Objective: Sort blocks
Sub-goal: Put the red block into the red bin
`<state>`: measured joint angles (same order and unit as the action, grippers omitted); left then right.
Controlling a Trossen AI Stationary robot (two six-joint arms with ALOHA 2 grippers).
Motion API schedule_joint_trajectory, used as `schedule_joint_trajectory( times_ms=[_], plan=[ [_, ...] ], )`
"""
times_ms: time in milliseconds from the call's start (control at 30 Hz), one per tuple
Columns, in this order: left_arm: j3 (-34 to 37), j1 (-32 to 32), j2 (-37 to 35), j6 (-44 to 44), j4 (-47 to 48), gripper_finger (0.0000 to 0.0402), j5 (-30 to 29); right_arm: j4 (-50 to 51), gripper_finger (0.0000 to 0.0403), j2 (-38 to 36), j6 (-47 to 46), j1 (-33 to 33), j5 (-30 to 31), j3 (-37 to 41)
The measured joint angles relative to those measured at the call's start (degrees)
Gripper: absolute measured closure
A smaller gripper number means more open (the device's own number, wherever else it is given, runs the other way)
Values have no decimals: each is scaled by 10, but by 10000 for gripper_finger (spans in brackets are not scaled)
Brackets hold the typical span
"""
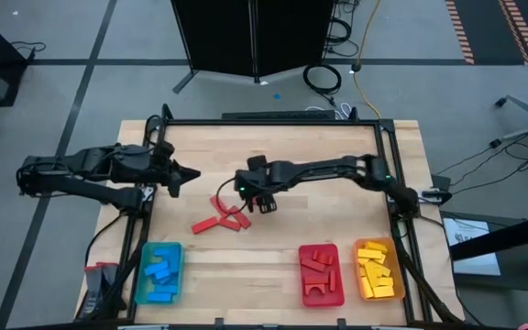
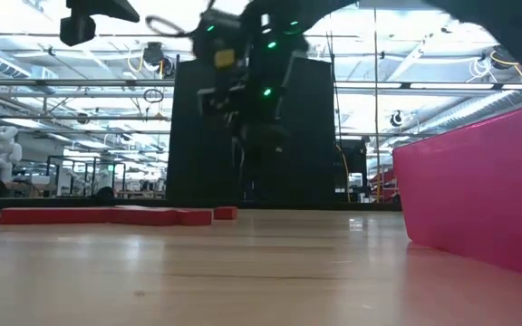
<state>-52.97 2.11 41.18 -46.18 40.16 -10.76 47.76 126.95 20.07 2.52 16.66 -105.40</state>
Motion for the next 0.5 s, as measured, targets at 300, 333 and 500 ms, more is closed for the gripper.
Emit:
schedule_joint_trajectory(
  times_ms=[300,333,500],
  plan=[
    [0,3,0,1,27,402,0,178,78,136,22,10,-93,-188],
    [0,3,0,1,33,402,-1,186,78,140,27,10,-95,-190],
    [0,3,0,4,43,402,-16,169,78,148,102,10,-89,-190]
  ],
)
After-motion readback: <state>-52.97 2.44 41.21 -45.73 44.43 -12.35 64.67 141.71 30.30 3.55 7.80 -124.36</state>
